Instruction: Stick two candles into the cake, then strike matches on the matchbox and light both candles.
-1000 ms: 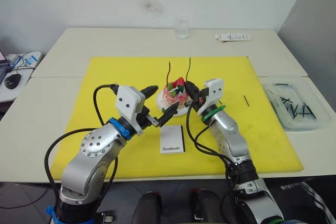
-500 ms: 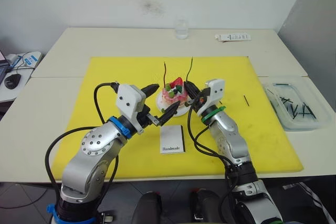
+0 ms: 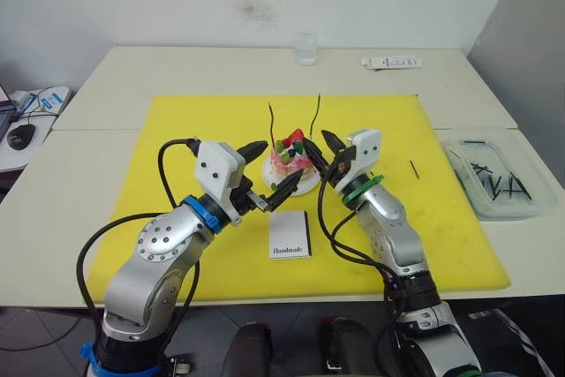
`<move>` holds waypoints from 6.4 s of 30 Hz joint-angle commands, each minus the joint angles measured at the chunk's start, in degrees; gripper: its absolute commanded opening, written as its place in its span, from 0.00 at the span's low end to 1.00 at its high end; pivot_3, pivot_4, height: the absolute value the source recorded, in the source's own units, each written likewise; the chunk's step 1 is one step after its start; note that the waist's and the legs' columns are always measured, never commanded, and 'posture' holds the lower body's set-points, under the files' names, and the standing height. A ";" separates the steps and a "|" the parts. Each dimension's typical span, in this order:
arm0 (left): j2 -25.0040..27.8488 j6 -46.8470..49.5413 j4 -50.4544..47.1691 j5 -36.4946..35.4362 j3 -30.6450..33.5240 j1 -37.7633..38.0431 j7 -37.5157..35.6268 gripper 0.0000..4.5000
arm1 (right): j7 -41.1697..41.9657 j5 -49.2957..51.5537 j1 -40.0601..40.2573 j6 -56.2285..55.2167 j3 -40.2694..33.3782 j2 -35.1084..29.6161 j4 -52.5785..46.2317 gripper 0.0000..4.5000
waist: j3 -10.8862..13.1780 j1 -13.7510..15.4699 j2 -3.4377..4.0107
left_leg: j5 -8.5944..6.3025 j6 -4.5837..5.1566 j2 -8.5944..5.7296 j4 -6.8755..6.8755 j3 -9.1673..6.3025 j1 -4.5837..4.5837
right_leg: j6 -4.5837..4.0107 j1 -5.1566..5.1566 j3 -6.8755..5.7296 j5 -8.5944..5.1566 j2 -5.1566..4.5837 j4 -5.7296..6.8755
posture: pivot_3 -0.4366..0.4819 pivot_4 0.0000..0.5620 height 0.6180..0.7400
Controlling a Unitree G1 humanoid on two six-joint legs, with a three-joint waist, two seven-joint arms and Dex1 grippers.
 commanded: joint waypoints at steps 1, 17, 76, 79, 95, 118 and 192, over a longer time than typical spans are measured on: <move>0.31 -1.08 0.10 -0.49 0.59 -1.66 -0.80 1.00 | 1.80 2.18 0.10 2.45 -0.19 -1.75 -7.05 0.55 | 0.00 0.02 0.00 | 0.00 0.00 0.00 0.00 0.00 0.00 | 0.00 0.00 0.00 0.00 0.00 0.00 | 0.48 0.27 1.00; 20.89 29.28 6.74 -46.32 20.12 1.21 -11.43 1.00 | 25.74 10.04 7.53 20.03 1.96 -33.56 -25.98 0.19 | 0.16 -0.19 -0.27 | -0.01 0.00 -0.01 -0.07 0.00 0.01 | -0.05 -0.03 -0.08 -0.05 0.02 -0.15 | 0.48 0.27 1.00; 8.17 44.65 39.89 -88.11 -4.81 -12.39 42.31 1.00 | 28.33 -1.93 7.99 17.70 14.05 -28.00 -19.36 0.01 | 0.37 1.46 -0.62 | 0.01 -0.08 -1.18 0.06 -0.56 0.05 | 0.93 0.86 -0.40 -0.03 -1.40 -0.75 | 0.48 0.27 1.00; 8.62 44.93 40.01 -88.11 -5.00 -12.04 42.44 1.00 | 28.62 -1.95 8.12 16.95 14.35 -27.78 -19.45 0.01 | 0.37 1.50 -0.62 | 0.00 -0.08 -1.19 0.06 -0.58 0.05 | 0.93 0.87 -0.42 -0.03 -1.41 -0.75 | 0.48 0.27 1.00; 10.41 45.46 40.45 -88.11 -4.59 -11.22 42.58 1.00 | 26.30 -6.18 6.27 15.00 15.46 -25.98 -15.13 0.01 | 0.36 1.42 -0.60 | 0.00 -0.08 -1.14 0.02 -0.71 0.05 | 0.94 0.87 -0.51 -0.02 -1.36 -0.75 | 0.48 0.27 1.00; 11.17 42.48 36.06 -88.11 -3.78 -6.91 43.66 0.87 | 25.12 -5.11 6.73 17.48 10.83 -26.15 -16.81 0.00 | 0.35 1.17 -0.59 | 0.00 -0.08 -1.10 -0.01 -0.73 0.07 | 0.89 0.86 -0.51 -0.05 -1.32 -0.75 | 0.48 0.27 1.00; 11.78 34.87 24.30 -88.11 -5.49 -7.35 31.66 0.00 | 19.03 10.19 12.82 33.06 -0.25 -31.34 -33.04 0.00 | 0.38 0.48 -0.60 | -0.01 -0.07 -1.03 -0.04 -0.89 -0.17 | 0.89 0.68 -0.66 -0.13 -1.21 -0.74 | 0.48 0.27 1.00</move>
